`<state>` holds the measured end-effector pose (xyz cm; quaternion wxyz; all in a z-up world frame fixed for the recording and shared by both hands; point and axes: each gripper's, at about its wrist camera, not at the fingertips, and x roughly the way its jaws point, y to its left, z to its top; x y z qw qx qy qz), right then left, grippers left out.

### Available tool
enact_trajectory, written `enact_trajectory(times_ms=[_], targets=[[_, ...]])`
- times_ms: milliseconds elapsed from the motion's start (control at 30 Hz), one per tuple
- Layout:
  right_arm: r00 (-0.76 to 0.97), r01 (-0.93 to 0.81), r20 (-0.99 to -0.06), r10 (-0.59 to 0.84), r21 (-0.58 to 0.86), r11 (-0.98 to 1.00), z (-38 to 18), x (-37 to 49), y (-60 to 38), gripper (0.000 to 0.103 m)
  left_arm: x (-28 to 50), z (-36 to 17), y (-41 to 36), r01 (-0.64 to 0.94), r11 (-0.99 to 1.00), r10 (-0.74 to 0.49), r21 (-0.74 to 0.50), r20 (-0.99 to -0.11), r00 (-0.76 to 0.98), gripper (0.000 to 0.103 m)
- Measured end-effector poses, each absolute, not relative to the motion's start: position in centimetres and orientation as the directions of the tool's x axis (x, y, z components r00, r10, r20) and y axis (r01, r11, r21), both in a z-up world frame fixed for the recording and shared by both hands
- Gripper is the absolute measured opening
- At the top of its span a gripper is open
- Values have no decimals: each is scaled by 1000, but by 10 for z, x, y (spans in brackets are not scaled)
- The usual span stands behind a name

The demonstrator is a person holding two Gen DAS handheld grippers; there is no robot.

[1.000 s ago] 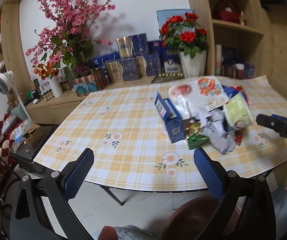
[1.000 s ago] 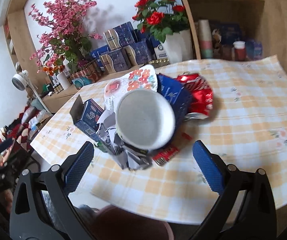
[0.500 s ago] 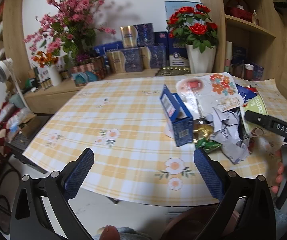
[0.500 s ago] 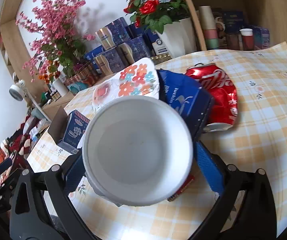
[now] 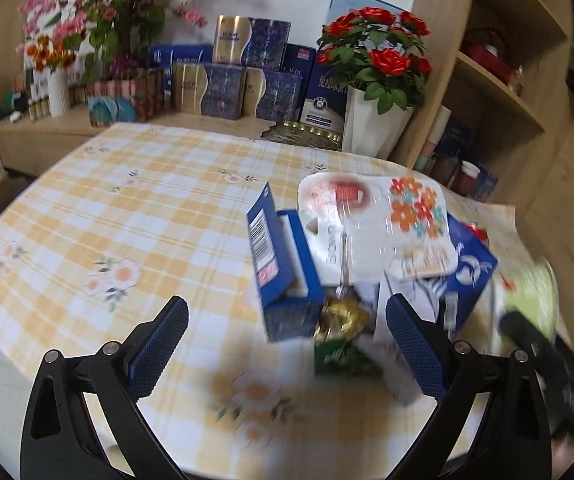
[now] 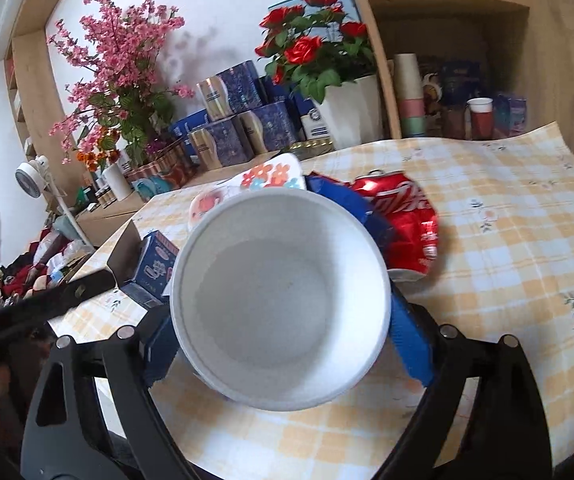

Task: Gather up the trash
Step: 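Carry the blue box in the left tool over the brown bin while the right tool lifts the bowl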

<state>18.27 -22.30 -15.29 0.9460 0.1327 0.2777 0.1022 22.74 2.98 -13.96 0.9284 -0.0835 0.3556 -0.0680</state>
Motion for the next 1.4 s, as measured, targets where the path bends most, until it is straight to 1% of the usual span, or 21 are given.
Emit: enact_trajectory(times_ms=[200,267,300,367,400,500,700,933,1000,1100,1167,1300,1400], targets=[[838,-90,-491,239,307,947,-152,166,-240,88,274,-160,29,3,972,-174,-234,-712,681,76],[840,-82,-491,231,305,949,-153,163,-246,88,281,-165,33,-16,969,-171,-246,-718,675,70],[840,-78,-492,228,308,948,-153,162,-248,88,284,-167,35,-26,968,-168,-249,-722,671,64],[838,-68,-498,225,314,947,-156,160,-253,88,288,-170,38,-28,962,-185,-271,-725,663,48],[837,-64,-500,223,315,947,-158,158,-254,88,289,-171,39,-26,960,-193,-278,-728,658,36],[832,-50,-509,218,322,945,-160,155,-258,88,281,-164,43,-31,965,-172,-260,-717,675,35],[836,-48,-507,210,313,949,-157,141,-258,87,253,-137,47,24,978,-161,-205,-683,712,35],[832,-60,-511,215,303,951,-154,112,-250,87,185,-108,51,105,983,-180,-154,-650,738,35],[828,-67,-511,230,316,946,-156,100,-247,87,159,-103,52,134,977,-209,-165,-641,739,35],[819,-79,-522,239,310,947,-161,82,-240,87,123,-100,53,184,957,-285,-223,-621,730,35],[811,-91,-531,246,302,949,-165,69,-233,87,102,-101,50,212,951,-309,-227,-616,724,35],[784,-114,-557,273,304,946,-178,49,-221,87,65,-116,38,258,948,-316,-185,-646,695,35],[771,-133,-578,268,265,955,-189,36,-214,87,49,-136,34,272,937,-348,-221,-671,654,35]])
